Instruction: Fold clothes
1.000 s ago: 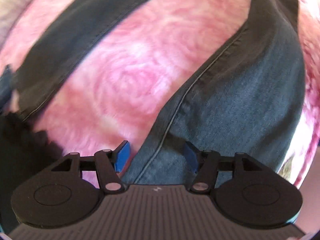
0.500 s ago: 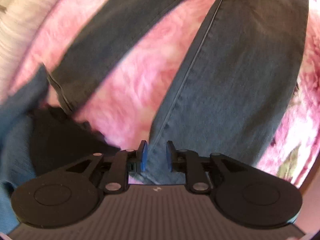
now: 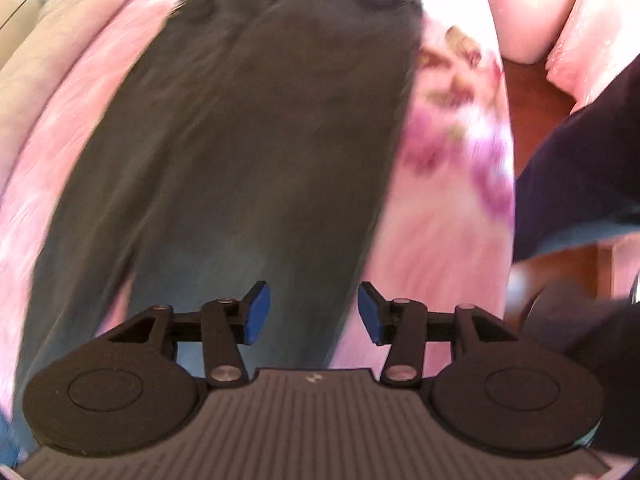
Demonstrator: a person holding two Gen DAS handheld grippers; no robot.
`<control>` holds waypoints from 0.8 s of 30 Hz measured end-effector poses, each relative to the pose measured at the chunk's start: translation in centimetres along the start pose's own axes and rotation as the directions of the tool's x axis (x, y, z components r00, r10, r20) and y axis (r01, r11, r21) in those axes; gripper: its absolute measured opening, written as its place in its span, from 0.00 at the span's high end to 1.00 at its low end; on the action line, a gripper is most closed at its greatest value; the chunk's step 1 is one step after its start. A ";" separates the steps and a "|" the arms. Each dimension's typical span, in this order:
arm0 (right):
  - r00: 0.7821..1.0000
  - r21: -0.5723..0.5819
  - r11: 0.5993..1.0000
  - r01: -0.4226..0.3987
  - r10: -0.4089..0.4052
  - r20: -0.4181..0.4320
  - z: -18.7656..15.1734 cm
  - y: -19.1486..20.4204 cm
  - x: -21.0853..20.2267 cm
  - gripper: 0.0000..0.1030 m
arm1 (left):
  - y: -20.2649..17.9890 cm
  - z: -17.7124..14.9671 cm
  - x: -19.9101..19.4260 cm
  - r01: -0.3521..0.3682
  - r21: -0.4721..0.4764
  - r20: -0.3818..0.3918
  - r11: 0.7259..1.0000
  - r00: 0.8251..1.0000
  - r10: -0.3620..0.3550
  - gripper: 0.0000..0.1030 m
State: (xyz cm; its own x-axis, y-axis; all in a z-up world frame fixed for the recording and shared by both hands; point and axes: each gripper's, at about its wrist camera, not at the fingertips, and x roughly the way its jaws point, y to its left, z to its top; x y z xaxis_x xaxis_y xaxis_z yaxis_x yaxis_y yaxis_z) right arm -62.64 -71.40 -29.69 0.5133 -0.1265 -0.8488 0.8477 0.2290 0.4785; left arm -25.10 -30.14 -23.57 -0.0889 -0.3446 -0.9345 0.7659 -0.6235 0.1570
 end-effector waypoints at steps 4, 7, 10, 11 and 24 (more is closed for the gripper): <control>0.981 0.012 0.983 -0.183 0.183 -0.066 2.9 -2.9 0.9 0.76 | -1.8 5.2 4.0 0.035 0.003 -0.029 0.999 0.999 -0.035 0.56; 0.969 -0.095 0.974 -0.207 0.190 -0.161 4.3 -2.7 1.5 0.86 | -2.4 7.4 6.6 0.074 0.032 -0.080 0.997 0.994 -0.071 0.57; 0.965 -0.116 0.968 -0.223 0.203 -0.167 6.1 -3.1 -0.3 0.90 | -2.4 9.6 6.6 0.109 0.019 -0.074 0.994 0.991 -0.108 0.60; 0.965 -0.113 0.967 -0.230 0.211 -0.158 6.7 -3.5 -1.2 0.90 | -2.6 10.4 6.3 0.126 0.020 -0.059 0.992 0.990 -0.125 0.60; 0.987 -0.252 0.960 -0.120 0.089 -0.131 9.4 -0.6 -4.3 0.55 | 4.1 14.8 1.5 0.147 -0.101 0.129 0.984 0.983 -0.134 0.54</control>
State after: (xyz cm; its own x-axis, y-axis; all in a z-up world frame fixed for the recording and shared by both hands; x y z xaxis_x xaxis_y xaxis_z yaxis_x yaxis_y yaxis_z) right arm -64.09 -80.10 -24.15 0.5644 0.0223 -0.8252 0.7186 0.4786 0.5045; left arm -31.46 -43.59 -19.56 -0.2719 -0.3453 -0.8982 0.8049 -0.5931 -0.0156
